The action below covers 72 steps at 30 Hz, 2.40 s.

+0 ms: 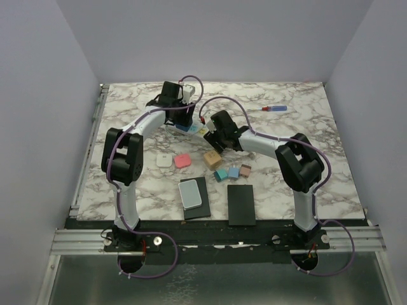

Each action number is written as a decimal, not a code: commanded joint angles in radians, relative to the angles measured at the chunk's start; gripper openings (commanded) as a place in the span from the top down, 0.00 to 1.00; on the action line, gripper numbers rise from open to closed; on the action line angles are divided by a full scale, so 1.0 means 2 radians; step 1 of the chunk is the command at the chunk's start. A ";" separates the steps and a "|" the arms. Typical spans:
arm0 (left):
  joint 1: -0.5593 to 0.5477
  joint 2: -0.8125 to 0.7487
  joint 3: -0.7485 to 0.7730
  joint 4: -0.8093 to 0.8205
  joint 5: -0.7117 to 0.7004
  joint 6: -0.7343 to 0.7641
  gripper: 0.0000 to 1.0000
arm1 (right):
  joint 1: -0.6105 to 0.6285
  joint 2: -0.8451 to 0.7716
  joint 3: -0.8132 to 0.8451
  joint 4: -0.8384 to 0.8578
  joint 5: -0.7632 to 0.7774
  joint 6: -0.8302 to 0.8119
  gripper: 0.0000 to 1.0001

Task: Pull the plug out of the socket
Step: Remove the plug from the socket.

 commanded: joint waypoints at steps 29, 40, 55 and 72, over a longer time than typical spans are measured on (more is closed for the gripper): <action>0.040 -0.026 0.016 0.007 0.029 -0.042 1.00 | -0.011 0.073 -0.011 -0.103 0.005 0.040 0.52; -0.025 -0.045 -0.006 0.008 -0.095 0.015 1.00 | -0.011 0.078 -0.008 -0.107 0.004 0.041 0.52; 0.026 -0.036 0.011 0.009 -0.010 -0.033 1.00 | -0.011 0.085 -0.005 -0.112 0.009 0.041 0.52; 0.049 -0.040 0.005 0.016 -0.010 -0.041 1.00 | -0.011 0.092 -0.001 -0.118 0.008 0.039 0.52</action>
